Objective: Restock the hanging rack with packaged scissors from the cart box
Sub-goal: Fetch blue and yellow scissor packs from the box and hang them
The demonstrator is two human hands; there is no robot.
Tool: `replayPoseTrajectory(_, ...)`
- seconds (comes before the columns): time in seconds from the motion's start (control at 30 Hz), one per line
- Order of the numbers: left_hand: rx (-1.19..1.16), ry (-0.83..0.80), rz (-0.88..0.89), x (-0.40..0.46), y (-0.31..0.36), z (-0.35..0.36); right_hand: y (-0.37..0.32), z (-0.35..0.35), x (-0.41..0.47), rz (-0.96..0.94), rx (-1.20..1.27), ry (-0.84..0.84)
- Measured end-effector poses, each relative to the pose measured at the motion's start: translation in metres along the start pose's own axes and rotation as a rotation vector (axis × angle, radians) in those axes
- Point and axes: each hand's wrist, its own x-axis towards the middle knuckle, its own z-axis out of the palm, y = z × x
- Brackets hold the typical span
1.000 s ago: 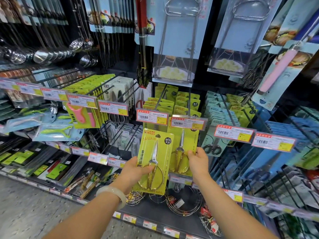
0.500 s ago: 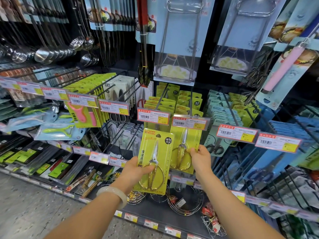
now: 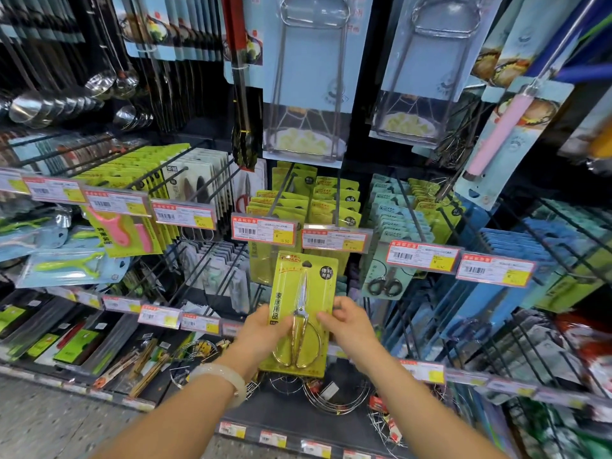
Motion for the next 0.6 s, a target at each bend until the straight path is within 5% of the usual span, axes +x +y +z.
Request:
replayPoseTrajectory(0.4, 0.089, 0.1, 0.195, 0.027, 0.035, 0.027, -0.023, -0.029, 0.02, -0.182, -0.007, 0.19)
replayPoseTrajectory(0.6, 0.062, 0.038, 0.072, 0.028, 0.009, 0.024, 0.008, -0.025, 0.02, -0.089, -0.123, 0.133)
